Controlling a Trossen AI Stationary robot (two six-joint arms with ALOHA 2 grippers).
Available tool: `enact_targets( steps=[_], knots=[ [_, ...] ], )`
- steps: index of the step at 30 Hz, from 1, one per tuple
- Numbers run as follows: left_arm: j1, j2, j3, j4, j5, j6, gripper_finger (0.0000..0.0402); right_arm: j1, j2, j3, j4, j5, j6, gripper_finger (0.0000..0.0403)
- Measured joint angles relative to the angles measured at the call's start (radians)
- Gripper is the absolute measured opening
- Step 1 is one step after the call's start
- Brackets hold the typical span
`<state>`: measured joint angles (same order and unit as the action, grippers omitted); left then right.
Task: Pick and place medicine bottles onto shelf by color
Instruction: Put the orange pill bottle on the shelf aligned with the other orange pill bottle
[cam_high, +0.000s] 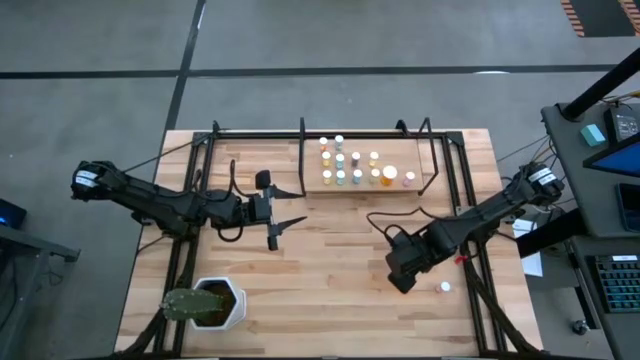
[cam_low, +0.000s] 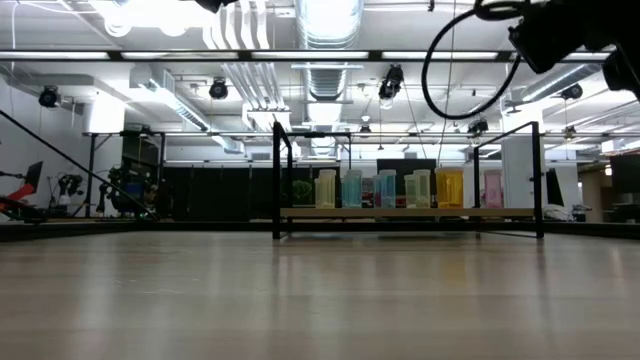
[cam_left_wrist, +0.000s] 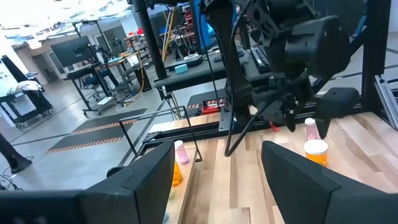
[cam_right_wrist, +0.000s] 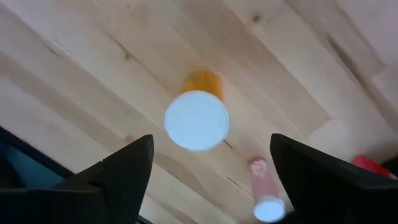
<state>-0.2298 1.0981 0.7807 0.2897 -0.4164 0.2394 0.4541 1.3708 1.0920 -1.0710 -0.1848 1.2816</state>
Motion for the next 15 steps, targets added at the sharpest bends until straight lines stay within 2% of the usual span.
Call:
enact_targets(
  steps=[6,15],
  knots=[
    [0.0,0.0,0.0,0.0,0.0,0.0,0.0224,0.0,0.0,-0.068,0.065,0.0,0.051,0.0322],
    [0.0,0.0,0.0,0.0,-0.005,0.002,0.0224,0.018,0.0,-0.085,0.146,-0.024,0.088,0.0322]
  ],
)
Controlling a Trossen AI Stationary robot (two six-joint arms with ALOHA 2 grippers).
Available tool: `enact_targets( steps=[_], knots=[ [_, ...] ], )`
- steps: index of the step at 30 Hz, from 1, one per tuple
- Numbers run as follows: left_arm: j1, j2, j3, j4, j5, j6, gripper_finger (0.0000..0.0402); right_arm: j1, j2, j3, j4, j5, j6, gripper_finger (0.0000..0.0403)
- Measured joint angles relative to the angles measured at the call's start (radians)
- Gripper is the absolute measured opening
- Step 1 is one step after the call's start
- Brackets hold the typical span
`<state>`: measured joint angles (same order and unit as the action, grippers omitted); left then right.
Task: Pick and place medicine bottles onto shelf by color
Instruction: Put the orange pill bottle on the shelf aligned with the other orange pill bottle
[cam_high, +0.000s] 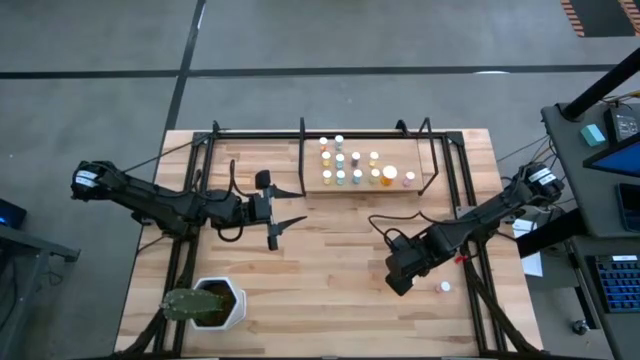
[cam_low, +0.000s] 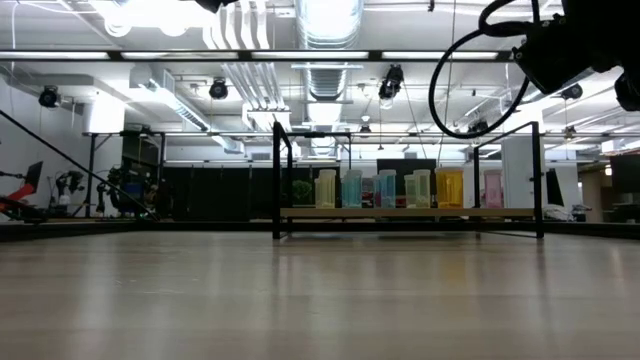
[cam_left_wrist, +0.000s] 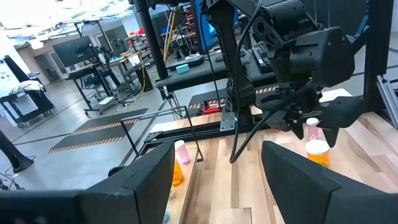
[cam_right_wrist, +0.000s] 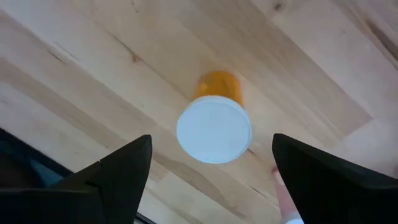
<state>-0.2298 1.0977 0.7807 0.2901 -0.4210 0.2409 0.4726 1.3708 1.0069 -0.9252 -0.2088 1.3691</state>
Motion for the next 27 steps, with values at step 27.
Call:
enact_targets(
  steps=[27],
  knots=[
    [0.0,-0.001,0.0,0.0,0.0,-0.001,0.0224,0.013,0.109,0.021,0.019,0.005,-0.031,0.0198]
  ],
)
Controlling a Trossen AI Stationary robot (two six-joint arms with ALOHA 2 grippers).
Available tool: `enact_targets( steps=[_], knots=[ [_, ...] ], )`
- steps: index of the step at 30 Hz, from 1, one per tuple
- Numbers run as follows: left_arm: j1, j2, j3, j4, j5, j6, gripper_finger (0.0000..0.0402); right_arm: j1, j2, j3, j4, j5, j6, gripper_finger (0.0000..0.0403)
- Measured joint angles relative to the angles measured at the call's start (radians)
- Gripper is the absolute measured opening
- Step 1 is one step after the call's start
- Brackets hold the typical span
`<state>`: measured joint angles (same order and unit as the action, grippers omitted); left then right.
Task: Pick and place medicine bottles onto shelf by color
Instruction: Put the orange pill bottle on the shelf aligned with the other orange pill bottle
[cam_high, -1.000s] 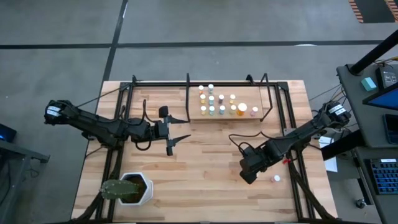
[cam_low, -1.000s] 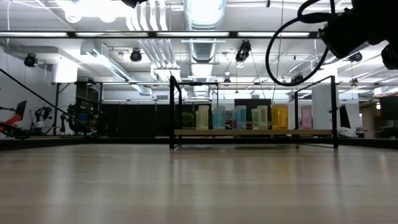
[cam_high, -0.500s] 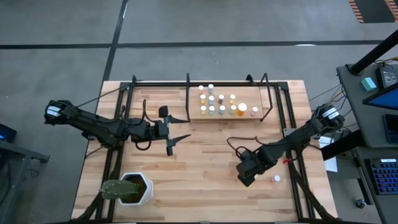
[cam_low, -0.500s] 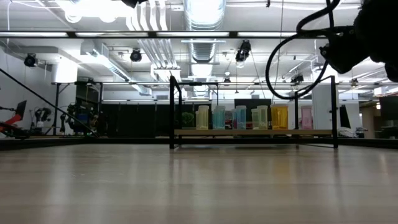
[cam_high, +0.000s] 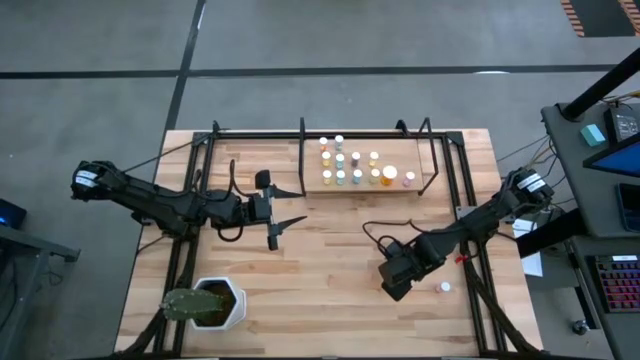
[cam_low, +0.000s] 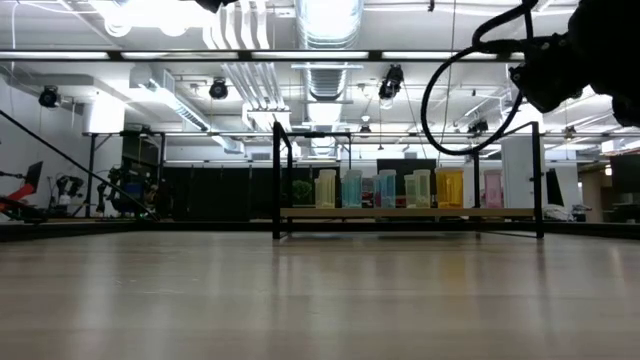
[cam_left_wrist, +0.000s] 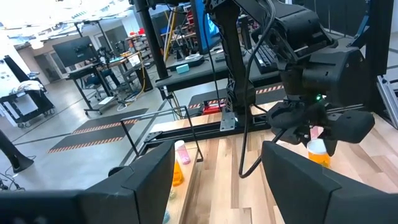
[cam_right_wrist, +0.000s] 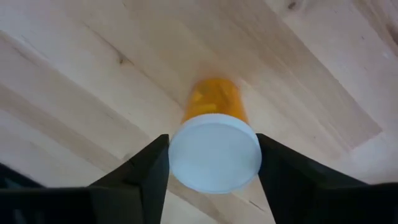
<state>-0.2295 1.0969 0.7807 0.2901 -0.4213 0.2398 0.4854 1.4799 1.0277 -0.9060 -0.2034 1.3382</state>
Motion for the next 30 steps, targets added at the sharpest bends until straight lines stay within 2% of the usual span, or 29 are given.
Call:
enact_targets(
  steps=[6,12,15,20,30],
  knots=[
    [0.0,0.0,0.002,0.013,0.0,0.0,0.0224,-0.021,0.003,0.13,-0.01,-0.006,-0.146,0.0207],
    [0.0,0.0,0.002,0.017,0.0,0.0,0.0224,-0.139,0.025,0.328,-0.22,0.077,-0.369,0.0203],
    [0.0,0.0,0.002,0.016,0.0,0.0,0.0224,-0.229,0.035,0.431,-0.348,0.145,-0.523,0.0202],
    [0.0,0.0,0.001,0.016,0.0,0.0,0.0224,-0.406,0.045,0.571,-0.426,0.253,-0.768,0.0202],
    [0.0,0.0,0.001,0.016,0.0,0.001,0.0224,-0.826,0.079,0.704,-0.431,0.259,-1.122,0.0201]
  ],
)
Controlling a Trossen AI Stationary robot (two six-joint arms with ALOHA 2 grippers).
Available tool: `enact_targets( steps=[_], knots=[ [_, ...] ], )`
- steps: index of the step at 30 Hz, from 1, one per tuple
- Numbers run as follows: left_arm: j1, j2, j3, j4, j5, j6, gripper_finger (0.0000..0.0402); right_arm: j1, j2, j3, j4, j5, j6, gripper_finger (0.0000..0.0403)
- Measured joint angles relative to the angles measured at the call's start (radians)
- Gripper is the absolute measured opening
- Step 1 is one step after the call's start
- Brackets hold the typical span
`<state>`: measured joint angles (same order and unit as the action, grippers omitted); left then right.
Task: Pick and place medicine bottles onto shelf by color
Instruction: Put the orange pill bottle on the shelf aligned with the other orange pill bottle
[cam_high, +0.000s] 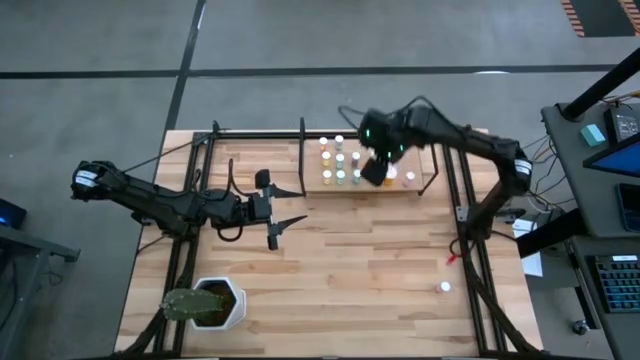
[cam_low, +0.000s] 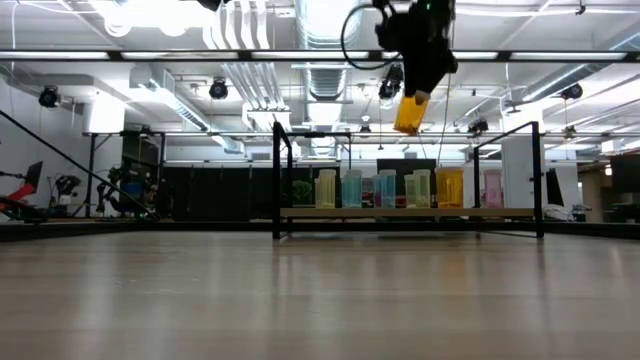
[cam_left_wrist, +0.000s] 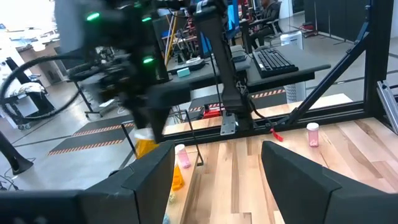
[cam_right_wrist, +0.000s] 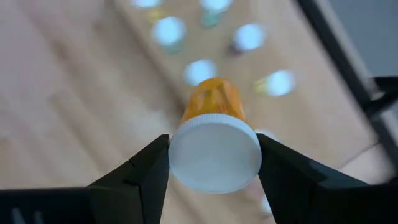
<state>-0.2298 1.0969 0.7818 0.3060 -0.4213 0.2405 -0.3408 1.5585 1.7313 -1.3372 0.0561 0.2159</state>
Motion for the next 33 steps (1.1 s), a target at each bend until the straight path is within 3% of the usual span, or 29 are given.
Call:
enact_targets(
  steps=[7,10,18,21,33],
  knots=[
    [0.0,0.0,0.0,0.0,0.0,0.0,0.0224,-0.227,0.11,0.046,-0.106,0.0,-0.401,0.0201],
    [0.0,0.0,-0.001,-0.001,0.0,0.0,0.0224,-0.29,0.16,0.058,-0.147,-0.003,-0.481,0.0201],
    [0.0,0.0,-0.001,-0.001,0.0,0.001,0.0224,-0.379,0.254,0.057,-0.156,-0.034,-0.513,0.0201],
    [0.0,0.0,-0.001,-0.001,0.0,0.001,0.0224,-0.387,0.261,0.049,-0.143,-0.083,-0.522,0.0201],
    [0.001,0.0,-0.001,-0.001,0.0,0.011,0.0224,-0.386,0.302,0.046,-0.112,-0.083,-0.424,0.0201]
  ],
)
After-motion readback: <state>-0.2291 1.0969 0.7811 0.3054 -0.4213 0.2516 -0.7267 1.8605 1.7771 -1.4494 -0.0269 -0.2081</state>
